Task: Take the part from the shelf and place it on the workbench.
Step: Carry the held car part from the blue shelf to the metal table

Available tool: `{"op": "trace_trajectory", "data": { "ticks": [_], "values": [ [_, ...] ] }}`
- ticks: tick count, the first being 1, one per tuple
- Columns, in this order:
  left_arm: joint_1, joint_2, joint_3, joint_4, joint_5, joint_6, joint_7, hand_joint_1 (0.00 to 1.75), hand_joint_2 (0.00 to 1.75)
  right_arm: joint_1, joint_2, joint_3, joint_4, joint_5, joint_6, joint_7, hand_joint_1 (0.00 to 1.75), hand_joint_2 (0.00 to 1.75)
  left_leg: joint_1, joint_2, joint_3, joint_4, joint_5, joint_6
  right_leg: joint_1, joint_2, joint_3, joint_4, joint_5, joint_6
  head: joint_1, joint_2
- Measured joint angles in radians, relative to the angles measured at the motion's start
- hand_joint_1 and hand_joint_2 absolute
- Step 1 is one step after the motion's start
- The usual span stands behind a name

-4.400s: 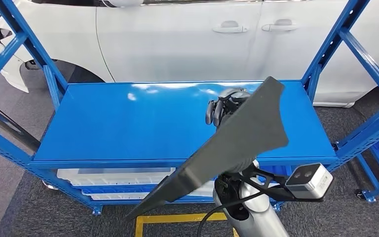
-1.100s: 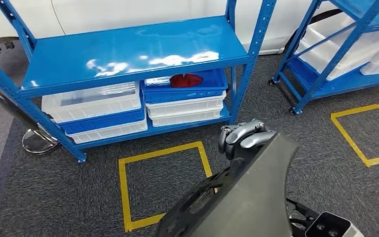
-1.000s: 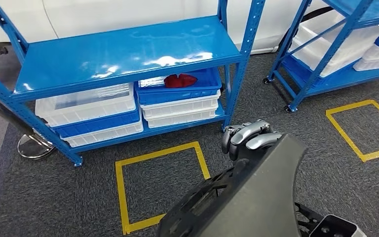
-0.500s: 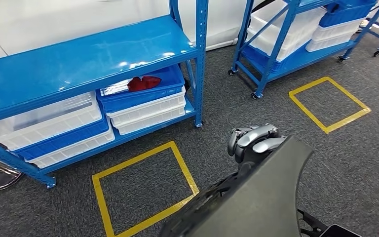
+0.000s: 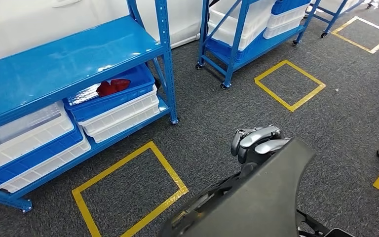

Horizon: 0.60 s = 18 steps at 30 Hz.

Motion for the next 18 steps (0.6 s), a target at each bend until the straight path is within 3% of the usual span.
{"op": "trace_trajectory", "data": {
  "ticks": [2,4,5,7,9,10,11,12,13,15,16,18],
  "values": [
    [-0.002,-0.001,0.0,0.0,-0.005,0.0,0.003,0.0,1.75,0.001,-0.005,0.0,-0.001,0.002,-0.006,0.001,1.75,1.75,-0.003,0.014,0.001,0.004,-0.003,-0.012,0.007,-0.009,0.014,-0.034,0.001,-0.015,0.0,0.0],
    [-0.005,-0.003,0.0,0.0,-0.008,0.0,0.008,0.0,1.75,-0.005,-0.014,-0.005,-0.004,-0.016,-0.008,0.012,1.75,1.75,-0.002,0.028,0.002,0.003,-0.002,-0.023,0.008,0.008,0.009,-0.038,0.008,-0.027,0.0,0.0],
    [-0.008,-0.006,0.0,0.0,-0.01,0.0,0.011,0.0,1.75,-0.013,-0.02,-0.014,-0.006,-0.031,-0.003,0.022,1.75,1.75,0.001,0.023,0.001,0.007,-0.008,-0.029,0.008,0.017,0.008,-0.041,0.012,-0.034,0.0,0.0],
    [-0.009,-0.011,0.0,0.0,-0.012,0.001,0.017,0.0,1.75,-0.033,-0.03,-0.037,-0.01,-0.054,0.013,0.045,1.75,1.75,0.006,-0.017,-0.022,0.066,-0.053,-0.035,0.004,0.035,0.005,-0.048,0.021,-0.046,-0.001,0.0],
    [-0.006,-0.015,0.0,0.002,-0.013,0.005,0.024,0.0,1.75,-0.045,-0.034,-0.054,-0.01,-0.059,0.025,0.058,1.75,1.75,0.009,-0.063,-0.078,0.2,-0.127,-0.038,0.006,0.056,-0.001,-0.048,0.026,-0.053,-0.002,0.0],
    [-0.004,-0.017,0.0,0.003,-0.012,0.01,0.028,0.0,1.75,-0.046,-0.036,-0.059,-0.01,-0.056,0.029,0.062,1.75,1.75,0.009,-0.073,-0.106,0.266,-0.153,-0.038,0.008,0.068,-0.003,-0.048,0.028,-0.054,-0.002,0.0],
    [-0.002,-0.019,0.001,0.004,-0.012,0.017,0.033,0.0,1.75,-0.046,-0.037,-0.063,-0.01,-0.051,0.033,0.064,1.75,1.75,0.009,-0.077,-0.124,0.307,-0.162,-0.038,0.01,0.081,-0.005,-0.047,0.029,-0.055,-0.002,0.0],
    [-0.001,-0.021,0.001,0.005,-0.011,0.025,0.038,0.0,1.75,-0.045,-0.038,-0.066,-0.01,-0.046,0.038,0.067,1.75,1.75,0.009,-0.08,-0.125,0.31,-0.151,-0.036,0.011,0.094,-0.006,-0.045,0.03,-0.054,-0.002,0.0],
    [-0.001,-0.024,0.001,0.005,-0.011,0.033,0.041,0.0,1.75,-0.045,-0.039,-0.069,-0.01,-0.041,0.043,0.068,1.75,1.75,0.009,-0.083,-0.107,0.272,-0.122,-0.032,0.012,0.108,-0.006,-0.044,0.031,-0.053,-0.002,0.0],
    [-0.002,-0.028,0.002,0.006,-0.009,0.045,0.045,0.0,1.75,-0.045,-0.041,-0.079,-0.009,-0.037,0.054,0.069,1.75,1.75,0.009,-0.107,-0.041,0.13,-0.05,-0.022,0.014,0.133,-0.007,-0.04,0.033,-0.049,-0.002,0.0],
    [-0.003,-0.031,0.003,0.006,-0.008,0.049,0.046,0.0,1.75,-0.046,-0.043,-0.086,-0.009,-0.036,0.059,0.07,1.75,1.75,0.009,-0.124,-0.014,0.069,-0.03,-0.017,0.014,0.144,-0.009,-0.038,0.034,-0.045,-0.002,0.0],
    [-0.004,-0.035,0.006,0.006,-0.007,0.054,0.047,0.0,1.75,-0.044,-0.049,-0.102,-0.008,-0.035,0.071,0.07,1.75,1.75,0.006,-0.144,0.007,0.016,-0.022,-0.011,0.012,0.163,-0.018,-0.038,0.041,-0.033,-0.002,0.0]
  ]
}}
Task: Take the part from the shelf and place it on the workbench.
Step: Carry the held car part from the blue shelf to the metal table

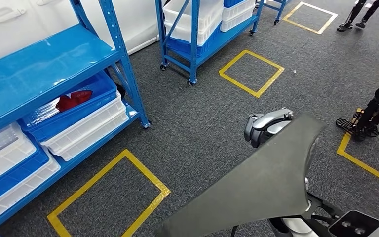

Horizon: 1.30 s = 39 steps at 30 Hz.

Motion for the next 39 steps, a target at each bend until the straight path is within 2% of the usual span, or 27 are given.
{"op": "trace_trajectory", "data": {
  "ticks": [2,4,6,8,9,10,11,13,15,17,18,19,20,22,23,24,25,26,27,29,30,31,32,33,35,37,39],
  "values": [
    [-0.002,-0.003,0.003,0.0,0.001,-0.002,-0.001,0.0,1.75,0.019,-0.013,-0.031,-0.004,-0.001,0.03,-0.01,1.75,1.75,0.0,0.014,0.001,-0.009,0.006,0.008,-0.004,0.014,-0.006,-0.004,0.007,0.014,0.0,0.0],
    [-0.002,-0.005,0.007,0.0,0.001,-0.011,-0.002,0.0,1.75,0.058,-0.026,-0.082,-0.016,-0.006,0.084,-0.031,1.75,1.75,0.003,0.033,0.004,-0.022,0.017,0.023,-0.002,-0.017,-0.018,0.02,-0.011,0.024,0.003,0.0],
    [0.002,-0.006,0.014,0.0,0.0,-0.024,0.0,0.0,1.75,0.097,-0.032,-0.147,-0.026,-0.008,0.146,-0.05,1.75,1.75,0.0,0.058,0.004,-0.029,0.022,0.033,-0.001,-0.074,-0.067,0.122,-0.072,0.029,0.007,0.0],
    [0.008,-0.006,0.02,0.0,0.002,-0.036,0.003,0.0,1.75,0.131,-0.033,-0.206,-0.031,-0.009,0.193,-0.06,1.75,1.75,-0.004,0.085,0.001,-0.028,0.022,0.035,-0.004,-0.1,-0.127,0.25,-0.126,0.033,0.01,0.0],
    [0.009,-0.006,0.023,0.0,0.004,-0.039,0.005,0.0,1.75,0.147,-0.033,-0.23,-0.032,-0.009,0.211,-0.062,1.75,1.75,-0.006,0.099,0.0,-0.026,0.021,0.034,-0.006,-0.105,-0.139,0.279,-0.131,0.035,0.01,0.0],
    [0.009,-0.006,0.026,0.0,0.008,-0.041,0.008,0.0,1.75,0.16,-0.033,-0.25,-0.032,-0.008,0.227,-0.065,1.75,1.75,-0.007,0.112,-0.001,-0.025,0.02,0.033,-0.007,-0.11,-0.128,0.262,-0.116,0.036,0.01,0.0],
    [0.008,-0.006,0.031,0.0,0.011,-0.042,0.01,0.0,1.75,0.171,-0.032,-0.271,-0.033,-0.008,0.246,-0.066,1.75,1.75,-0.007,0.126,-0.001,-0.023,0.018,0.031,-0.008,-0.119,-0.096,0.209,-0.088,0.036,0.01,0.0],
    [0.007,-0.005,0.041,0.0,0.018,-0.042,0.019,0.0,1.75,0.186,-0.027,-0.317,-0.037,-0.01,0.292,-0.067,1.75,1.75,-0.011,0.148,0.001,-0.017,0.011,0.023,-0.005,-0.167,-0.014,0.066,-0.042,0.03,0.009,0.0],
    [0.007,-0.002,0.052,0.0,0.021,-0.039,0.033,0.0,1.75,0.199,-0.017,-0.37,-0.039,-0.016,0.342,-0.068,1.75,1.75,-0.016,0.166,0.005,-0.013,0.005,0.013,0.001,-0.194,0.02,0.002,-0.032,0.018,0.007,0.0],
    [0.007,0.003,0.063,0.0,0.021,-0.031,0.049,0.0,1.75,0.214,-0.005,-0.426,-0.04,-0.023,0.394,-0.069,1.75,1.75,-0.017,0.185,0.009,-0.014,0.002,0.002,0.004,-0.173,0.017,0.001,-0.03,0.006,0.006,0.0],
    [0.007,0.007,0.068,0.0,0.021,-0.023,0.054,0.0,1.75,0.221,0.002,-0.455,-0.04,-0.025,0.417,-0.07,1.75,1.75,-0.015,0.179,0.01,-0.01,-0.004,-0.004,0.003,-0.162,0.016,-0.002,-0.027,0.001,0.006,0.0],
    [0.008,0.01,0.073,0.0,0.021,-0.014,0.058,0.0,1.75,0.225,0.009,-0.484,-0.041,-0.026,0.437,-0.07,1.75,1.75,-0.012,0.158,0.004,0.007,-0.02,-0.009,0.001,-0.15,0.016,-0.005,-0.023,-0.006,0.004,0.0],
    [0.009,0.014,0.078,0.0,0.022,-0.004,0.061,0.0,1.75,0.229,0.018,-0.511,-0.041,-0.023,0.45,-0.07,1.75,1.75,-0.009,0.129,-0.01,0.044,-0.046,-0.013,-0.002,-0.139,0.015,-0.008,-0.02,-0.012,0.004,0.0],
    [0.015,0.025,0.09,0.0,0.023,0.01,0.063,0.0,1.75,0.237,0.037,-0.556,-0.041,-0.012,0.461,-0.07,1.75,1.75,-0.006,0.076,-0.068,0.177,-0.116,-0.017,0.0,-0.113,0.012,-0.008,-0.016,-0.02,0.003,0.0],
    [0.018,0.031,0.096,0.0,0.022,0.013,0.064,0.0,1.75,0.243,0.047,-0.574,-0.041,-0.003,0.459,-0.07,1.75,1.75,-0.006,0.068,-0.099,0.243,-0.14,-0.017,0.003,-0.098,0.01,-0.008,-0.015,-0.022,0.003,0.0],
    [0.022,0.039,0.099,0.0,0.019,0.013,0.065,0.0,1.75,0.25,0.057,-0.591,-0.042,0.009,0.451,-0.07,1.75,1.75,-0.006,0.066,-0.118,0.281,-0.146,-0.015,0.005,-0.082,0.01,-0.007,-0.014,-0.023,0.003,0.0],
    [0.024,0.047,0.101,0.0,0.014,0.011,0.065,0.0,1.75,0.257,0.067,-0.605,-0.044,0.024,0.437,-0.07,1.75,1.75,-0.006,0.064,-0.119,0.28,-0.13,-0.012,0.007,-0.067,0.009,-0.006,-0.014,-0.024,0.003,0.0],
    [0.025,0.054,0.102,0.0,0.009,0.007,0.066,0.0,1.75,0.264,0.076,-0.618,-0.048,0.039,0.419,-0.07,1.75,1.75,-0.007,0.06,-0.1,0.234,-0.097,-0.007,0.009,-0.052,0.01,-0.005,-0.013,-0.024,0.003,0.0],
    [0.025,0.064,0.103,0.0,0.003,0.002,0.065,0.0,1.75,0.269,0.084,-0.627,-0.054,0.054,0.397,-0.07,1.75,1.75,-0.008,0.042,-0.068,0.162,-0.056,-0.001,0.01,-0.038,0.01,-0.003,-0.013,-0.024,0.003,0.0],
    [0.025,0.083,0.107,0.0,-0.006,-0.011,0.061,0.0,1.75,0.279,0.095,-0.635,-0.067,0.078,0.346,-0.07,1.75,1.75,-0.008,-0.009,-0.013,0.034,-0.007,0.011,0.01,-0.012,0.007,0.0,-0.01,-0.019,0.004,0.0],
    [0.024,0.093,0.111,0.0,-0.009,-0.017,0.058,0.0,1.75,0.283,0.097,-0.636,-0.073,0.085,0.325,-0.07,1.75,1.75,-0.009,-0.027,0.0,0.003,0.0,0.014,0.008,0.0,0.003,0.0,-0.008,-0.014,0.004,0.0],
    [0.024,0.101,0.114,0.0,-0.011,-0.023,0.055,0.0,1.75,0.287,0.099,-0.636,-0.078,0.089,0.309,-0.07,1.75,1.75,-0.011,-0.03,0.003,-0.006,-0.003,0.015,0.005,0.012,-0.001,0.0,-0.004,-0.007,0.004,0.0],
    [0.022,0.108,0.116,-0.001,-0.011,-0.027,0.052,0.0,1.75,0.292,0.099,-0.637,-0.082,0.09,0.3,-0.07,1.75,1.75,-0.013,-0.019,0.005,-0.011,0.0,0.016,0.001,0.026,-0.004,-0.003,0.0,0.0,0.003,0.0],
    [0.02,0.114,0.118,-0.001,-0.01,-0.03,0.048,0.0,1.75,0.295,0.099,-0.638,-0.087,0.087,0.295,-0.07,1.75,1.75,-0.012,-0.004,0.008,-0.019,0.006,0.02,0.001,0.025,-0.008,-0.001,0.0,0.005,0.004,0.0],
    [0.016,0.119,0.122,-0.002,-0.009,-0.032,0.038,0.0,1.75,0.292,0.097,-0.645,-0.093,0.073,0.294,-0.07,1.75,1.75,-0.01,0.025,0.016,-0.038,0.019,0.029,0.005,-0.019,-0.03,0.044,-0.03,0.012,0.006,0.0],
    [0.017,0.119,0.129,-0.002,-0.008,-0.033,0.029,0.0,1.75,0.284,0.094,-0.66,-0.095,0.054,0.307,-0.07,1.75,1.75,-0.011,0.054,0.016,-0.047,0.024,0.035,0.005,-0.081,-0.083,0.16,-0.097,0.018,0.007,0.0],
    [0.018,0.119,0.138,-0.002,-0.009,-0.033,0.023,0.0,1.75,0.281,0.093,-0.681,-0.095,0.06,0.316,-0.07,1.75,1.75,-0.014,0.084,0.014,-0.045,0.023,0.035,-0.003,-0.103,-0.126,0.261,-0.138,0.025,0.008,0.0]
  ]
}}
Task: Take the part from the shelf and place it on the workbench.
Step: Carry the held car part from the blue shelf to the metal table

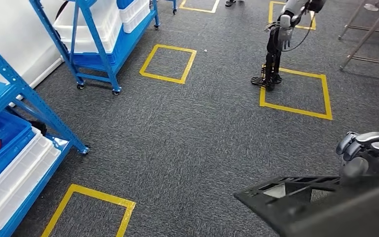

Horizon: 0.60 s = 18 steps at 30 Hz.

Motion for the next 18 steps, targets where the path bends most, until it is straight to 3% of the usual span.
{"op": "trace_trajectory", "data": {
  "ticks": [1,2,4,6,9,10,12,13,15,16,17,18],
  "values": [
    [0.0,0.0,0.003,0.0,-0.003,0.0,-0.002,0.0,1.75,-0.001,0.0,-0.005,0.0,0.026,-0.018,0.0,1.75,1.75,0.0,0.013,-0.001,0.002,-0.001,-0.002,-0.004,-0.004,0.001,0.007,0.004,0.004,0.0,0.0],
    [-0.001,0.0,0.005,0.0,-0.007,-0.001,-0.005,0.0,1.75,-0.003,-0.002,0.002,-0.001,0.076,-0.071,0.0,1.75,1.75,0.001,0.027,-0.001,0.004,-0.003,-0.005,-0.008,-0.011,0.024,-0.03,0.026,0.007,0.0,0.0],
    [-0.006,0.002,0.007,0.0,-0.017,-0.004,-0.011,0.0,1.75,-0.014,-0.011,0.066,0.002,0.2,-0.243,0.0,1.75,1.75,0.001,0.05,-0.001,0.011,-0.01,-0.014,-0.011,-0.04,0.102,-0.163,0.079,0.009,0.0,0.0],
    [-0.013,0.006,0.011,-0.001,-0.026,-0.007,-0.015,0.0,1.75,-0.027,-0.029,0.175,0.012,0.285,-0.417,0.0,1.75,1.75,-0.002,0.07,-0.001,0.021,-0.018,-0.027,-0.008,-0.062,0.148,-0.249,0.098,0.0,-0.001,0.0],
    [-0.02,0.009,0.013,-0.001,-0.037,-0.009,-0.016,0.0,1.75,-0.034,-0.06,0.29,0.024,0.318,-0.542,0.0,1.75,1.75,0.001,0.087,0.003,0.023,-0.024,-0.044,-0.003,-0.045,0.147,-0.26,0.098,-0.021,-0.002,0.0],
    [-0.022,0.009,0.013,-0.001,-0.04,-0.009,-0.015,0.0,1.75,-0.036,-0.07,0.315,0.027,0.321,-0.559,0.0,1.75,1.75,0.004,0.076,0.001,0.03,-0.032,-0.049,-0.002,-0.036,0.147,-0.262,0.101,-0.027,-0.002,0.0],
    [-0.021,0.01,0.014,-0.001,-0.048,-0.007,-0.011,0.0,1.75,-0.044,-0.087,0.362,0.033,0.328,-0.578,0.0,1.75,1.75,0.01,0.027,-0.029,0.1,-0.079,-0.056,-0.004,-0.018,0.146,-0.266,0.106,-0.039,-0.004,0.0],
    [-0.02,0.01,0.015,-0.001,-0.051,-0.003,-0.009,0.0,1.75,-0.047,-0.093,0.383,0.038,0.33,-0.583,0.0,1.75,1.75,0.011,0.002,-0.06,0.168,-0.114,-0.057,-0.002,-0.009,0.145,-0.267,0.107,-0.042,-0.004,0.0],
    [-0.016,0.015,0.021,-0.001,-0.055,0.007,-0.004,0.0,1.75,-0.051,-0.1,0.418,0.05,0.332,-0.593,0.0,1.75,1.75,0.011,-0.017,-0.127,0.305,-0.165,-0.055,0.002,0.015,0.144,-0.266,0.108,-0.046,-0.005,0.0],
    [-0.014,0.017,0.024,-0.001,-0.056,0.012,-0.003,0.0,1.75,-0.052,-0.104,0.432,0.055,0.331,-0.597,0.0,1.75,1.75,0.01,-0.02,-0.145,0.336,-0.165,-0.053,0.005,0.028,0.144,-0.265,0.108,-0.047,-0.005,0.0],
    [-0.013,0.019,0.027,-0.001,-0.056,0.015,-0.003,0.0,1.75,-0.053,-0.108,0.445,0.06,0.33,-0.6,0.0,1.75,1.75,0.01,-0.022,-0.143,0.323,-0.144,-0.05,0.006,0.042,0.145,-0.265,0.108,-0.047,-0.005,0.0],
    [-0.013,0.022,0.029,-0.001,-0.056,0.017,-0.003,0.0,1.75,-0.055,-0.111,0.455,0.065,0.329,-0.602,0.0,1.75,1.75,0.01,-0.029,-0.122,0.271,-0.106,-0.045,0.007,0.055,0.146,-0.264,0.108,-0.047,-0.005,0.0]
  ]
}}
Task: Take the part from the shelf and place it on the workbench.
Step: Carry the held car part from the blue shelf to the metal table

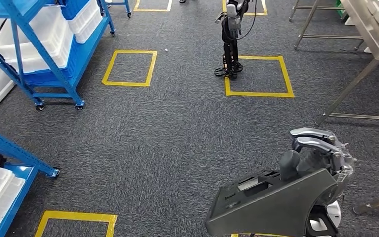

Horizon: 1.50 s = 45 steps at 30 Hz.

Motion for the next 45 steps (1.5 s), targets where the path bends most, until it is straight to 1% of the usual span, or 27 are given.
{"op": "trace_trajectory", "data": {
  "ticks": [2,4,6,7,9,11,13,14,15,17,19,20,22,24,26,28,29,30,31,33,35,37,39,41,43,44,45],
  "values": [
    [0.001,0.007,0.003,0.0,-0.003,0.001,-0.001,0.0,1.75,-0.007,-0.007,0.018,0.008,-0.003,-0.008,0.0,1.75,1.75,0.001,-0.047,0.059,-0.144,0.072,0.009,0.0,0.026,0.0,0.003,0.0,0.003,0.001,0.0],
    [0.001,0.014,0.006,0.0,-0.006,-0.001,-0.002,0.0,1.75,-0.013,-0.015,0.035,0.015,-0.005,-0.021,0.0,1.75,1.75,0.0,-0.086,0.089,-0.221,0.094,0.013,-0.003,0.05,-0.008,0.005,0.004,0.013,0.0,0.0],
    [0.0,0.019,0.007,-0.001,-0.01,-0.008,-0.002,0.0,1.75,-0.014,-0.025,0.046,0.02,-0.006,-0.042,0.0,1.75,1.75,-0.002,-0.074,0.094,-0.233,0.095,0.019,-0.007,0.076,-0.016,0.001,0.011,0.03,0.0,0.0],
    [-0.002,0.02,0.007,-0.001,-0.013,-0.013,0.0,0.0,1.75,-0.012,-0.032,0.051,0.021,-0.006,-0.056,0.0,1.75,1.75,-0.002,-0.061,0.096,-0.241,0.1,0.025,-0.007,0.074,-0.019,0.003,0.01,0.036,0.0,0.0],
    [-0.003,0.022,0.007,-0.002,-0.02,-0.022,0.004,0.0,1.75,-0.011,-0.045,0.06,0.023,-0.004,-0.083,0.0,1.75,1.75,0.0,-0.032,0.101,-0.259,0.111,0.037,-0.002,0.026,-0.045,0.051,-0.023,0.044,0.004,0.0],
    [0.002,0.021,0.007,-0.002,-0.024,-0.029,0.007,0.0,1.75,-0.009,-0.053,0.07,0.026,0.004,-0.105,0.0,1.75,1.75,-0.003,-0.001,0.102,-0.265,0.114,0.043,-0.002,-0.036,-0.101,0.172,-0.089,0.049,0.006,0.0],
    [0.005,0.021,0.007,-0.002,-0.027,-0.034,0.007,0.0,1.75,-0.005,-0.059,0.079,0.031,0.02,-0.122,0.0,1.75,1.75,-0.006,0.03,0.102,-0.264,0.113,0.045,-0.006,-0.056,-0.144,0.269,-0.122,0.055,0.006,0.0],
    [0.005,0.02,0.007,-0.002,-0.029,-0.039,0.006,0.0,1.75,-0.002,-0.062,0.081,0.033,0.029,-0.13,0.0,1.75,1.75,-0.006,0.045,0.102,-0.263,0.112,0.044,-0.008,-0.061,-0.14,0.267,-0.112,0.057,0.006,0.0],
    [0.004,0.019,0.007,-0.002,-0.032,-0.043,0.004,0.0,1.75,0.0,-0.063,0.083,0.035,0.038,-0.136,0.0,1.75,1.75,-0.006,0.058,0.103,-0.263,0.11,0.043,-0.01,-0.068,-0.115,0.224,-0.087,0.058,0.006,0.0],
    [0.003,0.016,0.007,-0.002,-0.038,-0.054,0.0,0.0,1.75,0.004,-0.065,0.084,0.034,0.052,-0.144,0.0,1.75,1.75,-0.009,0.079,0.106,-0.259,0.105,0.037,-0.007,-0.11,-0.033,0.08,-0.032,0.053,0.007,0.0],
    [0.002,0.013,0.007,-0.002,-0.041,-0.063,-0.002,0.0,1.75,0.009,-0.067,0.085,0.031,0.059,-0.144,0.0,1.75,1.75,-0.014,0.098,0.11,-0.254,0.098,0.027,0.0,-0.144,0.014,-0.006,-0.012,0.042,0.004,0.0],
    [0.001,0.012,0.007,-0.002,-0.041,-0.064,-0.002,0.0,1.75,0.012,-0.07,0.085,0.028,0.059,-0.141,0.0,1.75,1.75,-0.016,0.108,0.112,-0.253,0.095,0.022,0.003,-0.145,0.016,-0.015,-0.013,0.036,0.003,0.0],
    [-0.002,0.008,0.008,-0.002,-0.04,-0.064,-0.002,0.0,1.75,0.014,-0.076,0.086,0.021,0.056,-0.129,0.0,1.75,1.75,-0.014,0.121,0.116,-0.252,0.09,0.011,0.001,-0.118,0.014,-0.018,-0.007,0.026,0.002,0.0],
    [-0.005,0.002,0.008,-0.002,-0.04,-0.063,-0.002,0.0,1.75,0.007,-0.082,0.088,0.015,0.053,-0.116,0.0,1.75,1.75,-0.009,0.084,0.101,-0.205,0.055,0.003,-0.005,-0.095,0.015,-0.024,0.0,0.015,-0.001,0.0],
    [-0.003,-0.005,0.009,-0.002,-0.041,-0.063,0.0,0.0,1.75,-0.002,-0.085,0.09,0.012,0.052,-0.107,0.0,1.75,1.75,-0.003,0.029,0.045,-0.078,-0.014,-0.003,-0.005,-0.071,0.015,-0.026,0.003,0.008,-0.003,0.0],
    [0.001,-0.012,0.012,-0.002,-0.041,-0.062,0.005,0.0,1.75,-0.008,-0.087,0.092,0.011,0.053,-0.1,0.0,1.75,1.75,-0.002,0.012,-0.013,0.042,-0.052,-0.005,-0.002,-0.044,0.015,-0.024,0.004,0.006,-0.003,0.0],
    [0.001,-0.016,0.013,-0.002,-0.041,-0.062,0.007,0.0,1.75,-0.012,-0.087,0.093,0.011,0.053,-0.097,0.0,1.75,1.75,-0.002,0.01,-0.022,0.054,-0.043,-0.005,-0.002,-0.03,0.015,-0.023,0.004,0.006,-0.003,0.0],
    [0.001,-0.02,0.014,-0.002,-0.041,-0.062,0.009,0.0,1.75,-0.017,-0.087,0.094,0.009,0.055,-0.095,0.0,1.75,1.75,-0.001,0.008,-0.01,0.021,-0.013,-0.003,-0.001,-0.015,0.016,-0.021,0.004,0.006,-0.003,0.0],
    [0.0,-0.023,0.016,-0.002,-0.042,-0.062,0.01,0.0,1.75,-0.025,-0.087,0.095,0.007,0.057,-0.092,0.0,1.75,1.75,-0.001,-0.001,0.016,-0.043,0.027,0.0,-0.002,-0.001,0.017,-0.019,0.004,0.007,-0.003,0.0],
    [-0.001,-0.027,0.017,-0.002,-0.045,-0.065,0.01,0.0,1.75,-0.043,-0.087,0.095,0.0,0.061,-0.087,0.001,1.75,1.75,0.002,-0.045,0.072,-0.179,0.086,0.006,-0.001,0.025,0.014,-0.014,0.004,0.015,-0.003,0.0],
    [-0.003,-0.031,0.018,-0.002,-0.047,-0.071,0.006,0.0,1.75,-0.056,-0.088,0.096,-0.004,0.066,-0.084,0.002,1.75,1.75,0.001,-0.071,0.092,-0.232,0.096,0.013,-0.004,0.048,0.005,-0.012,0.008,0.027,-0.002,0.0],
    [-0.007,-0.034,0.019,-0.002,-0.048,-0.078,0.002,0.0,1.75,-0.06,-0.092,0.096,-0.009,0.069,-0.084,0.002,1.75,1.75,0.0,-0.053,0.093,-0.239,0.101,0.024,-0.008,0.063,-0.003,-0.013,0.012,0.041,-0.002,0.0],
    [-0.01,-0.037,0.021,-0.002,-0.048,-0.08,0.0,0.0,1.75,-0.064,-0.097,0.096,-0.012,0.069,-0.085,0.001,1.75,1.75,0.002,-0.029,0.095,-0.249,0.11,0.039,-0.006,0.024,-0.02,0.018,-0.011,0.051,0.001,0.0],
    [-0.009,-0.039,0.023,-0.002,-0.05,-0.079,0.002,0.0,1.75,-0.069,-0.101,0.096,-0.013,0.07,-0.086,0.001,1.75,1.75,0.0,-0.003,0.094,-0.254,0.114,0.047,-0.005,-0.037,-0.072,0.128,-0.075,0.059,0.005,0.0],
    [-0.005,-0.041,0.024,-0.002,-0.054,-0.076,0.008,0.0,1.75,-0.068,-0.102,0.096,-0.01,0.075,-0.089,0.001,1.75,1.75,-0.002,0.025,0.091,-0.253,0.113,0.049,-0.008,-0.055,-0.131,0.255,-0.126,0.067,0.006,0.0],
    [-0.004,-0.042,0.025,-0.002,-0.056,-0.075,0.012,0.0,1.75,-0.066,-0.103,0.097,-0.009,0.084,-0.093,0.002,1.75,1.75,-0.003,0.038,0.09,-0.253,0.112,0.049,-0.01,-0.058,-0.14,0.277,-0.126,0.07,0.006,0.0],
    [-0.004,-0.043,0.025,-0.002,-0.059,-0.074,0.016,0.0,1.75,-0.064,-0.103,0.097,-0.008,0.096,-0.099,0.003,1.75,1.75,-0.003,0.051,0.09,-0.252,0.111,0.048,-0.012,-0.062,-0.128,0.258,-0.108,0.071,0.006,0.0]
  ]
}}
